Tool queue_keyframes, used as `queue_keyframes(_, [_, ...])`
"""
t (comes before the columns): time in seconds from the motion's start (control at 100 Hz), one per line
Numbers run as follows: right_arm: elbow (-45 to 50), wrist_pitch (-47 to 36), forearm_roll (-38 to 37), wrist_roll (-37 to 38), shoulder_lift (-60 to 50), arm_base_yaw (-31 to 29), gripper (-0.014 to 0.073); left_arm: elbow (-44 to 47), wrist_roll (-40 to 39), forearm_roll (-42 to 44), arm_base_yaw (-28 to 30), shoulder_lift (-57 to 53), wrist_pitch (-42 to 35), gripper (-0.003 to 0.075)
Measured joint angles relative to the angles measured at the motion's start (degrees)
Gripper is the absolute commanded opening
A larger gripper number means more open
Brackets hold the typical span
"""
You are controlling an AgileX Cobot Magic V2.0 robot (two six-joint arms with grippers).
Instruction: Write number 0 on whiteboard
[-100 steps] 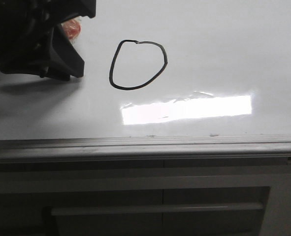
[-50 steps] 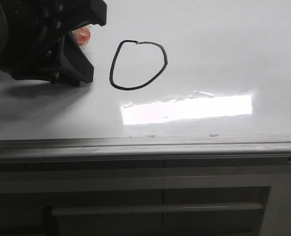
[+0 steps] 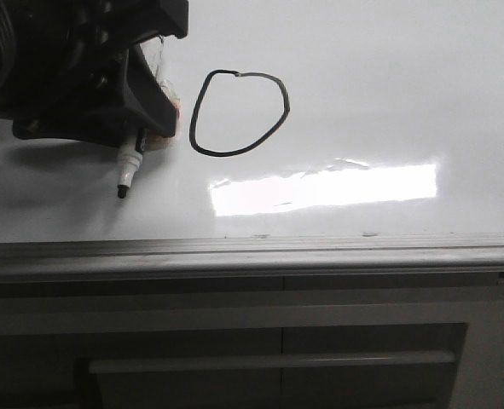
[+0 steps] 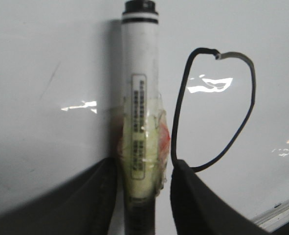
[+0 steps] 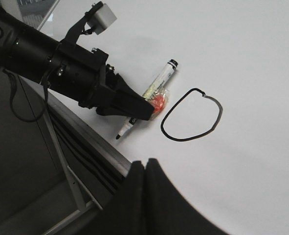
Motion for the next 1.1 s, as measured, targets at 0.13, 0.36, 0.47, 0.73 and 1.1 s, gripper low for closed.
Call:
queue_keyframes(0.13, [0.0,0.0,0.0,0.0,0.0,0.0,-0.0068,-0.13,0.0,0.0,-0.23,0.0,0.0,0.0509])
queue_keyframes(0.36, [0.0,0.0,0.04,0.0,0.0,0.0,-0.0069,-0.45,0.0,0.31,-0.23,-2.37,2.24,0.0558])
queue_keyframes(0.47, [0.0,-0.74,0.04,0.0,0.0,0.0,-0.0069,0.14,0.0,0.69,-0.36,-5.6,6.67,0.0556])
queue_keyframes(0.73, [0.0,-5.64,0.18,0.0,0.0,0.0,-0.0069,0.24,1.09,3.31,-6.94,-20.38,15.03,0.0432])
queue_keyframes(1.1, [0.0,-6.51,-1.87,-0.18,0.0,0.0,-0.0069,6.83,8.52,4.09,-18.46,-39.69,19.12,-0.002])
